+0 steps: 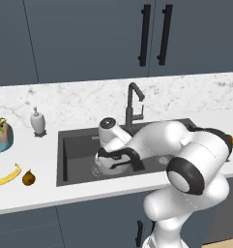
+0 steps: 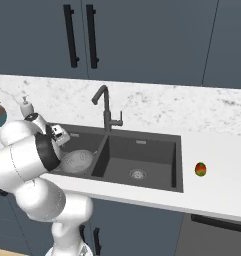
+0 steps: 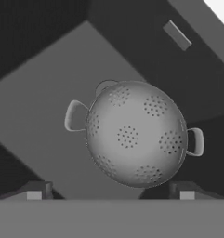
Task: Put the colander in the sink, put the pear, banana, mango in the colander, and turn on the sink faucet and pour water over the colander.
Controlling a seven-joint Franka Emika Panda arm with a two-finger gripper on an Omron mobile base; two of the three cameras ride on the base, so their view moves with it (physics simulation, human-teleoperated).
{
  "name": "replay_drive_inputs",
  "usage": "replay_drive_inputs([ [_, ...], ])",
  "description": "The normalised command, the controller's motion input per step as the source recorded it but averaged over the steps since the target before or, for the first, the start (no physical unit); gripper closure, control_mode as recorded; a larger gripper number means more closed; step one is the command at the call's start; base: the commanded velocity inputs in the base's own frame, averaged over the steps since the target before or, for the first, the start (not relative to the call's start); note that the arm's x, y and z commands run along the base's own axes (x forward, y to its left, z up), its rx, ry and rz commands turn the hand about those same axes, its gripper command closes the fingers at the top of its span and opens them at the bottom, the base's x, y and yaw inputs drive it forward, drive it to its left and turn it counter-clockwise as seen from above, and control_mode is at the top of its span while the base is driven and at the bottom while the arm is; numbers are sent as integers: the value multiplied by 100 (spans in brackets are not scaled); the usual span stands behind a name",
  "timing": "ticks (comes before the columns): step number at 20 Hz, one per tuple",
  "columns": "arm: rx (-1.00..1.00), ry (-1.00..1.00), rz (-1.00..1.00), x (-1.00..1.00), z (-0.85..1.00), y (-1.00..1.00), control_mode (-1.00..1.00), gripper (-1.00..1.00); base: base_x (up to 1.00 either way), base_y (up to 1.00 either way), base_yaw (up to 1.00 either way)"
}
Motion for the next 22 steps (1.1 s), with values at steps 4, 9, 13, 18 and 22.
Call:
replay_drive_inputs([
  [4,0,2,-4,-27,13,12,-100,-100,0,0,0],
  [9,0,0,-7,-25,26,8,-100,-100,0,0,0],
  [13,0,0,-9,-39,31,1,-100,-100,0,0,0],
  [18,2,0,-12,-44,33,0,-100,-100,0,0,0],
  [22,1,2,-13,-22,23,-6,-100,-100,0,0,0],
])
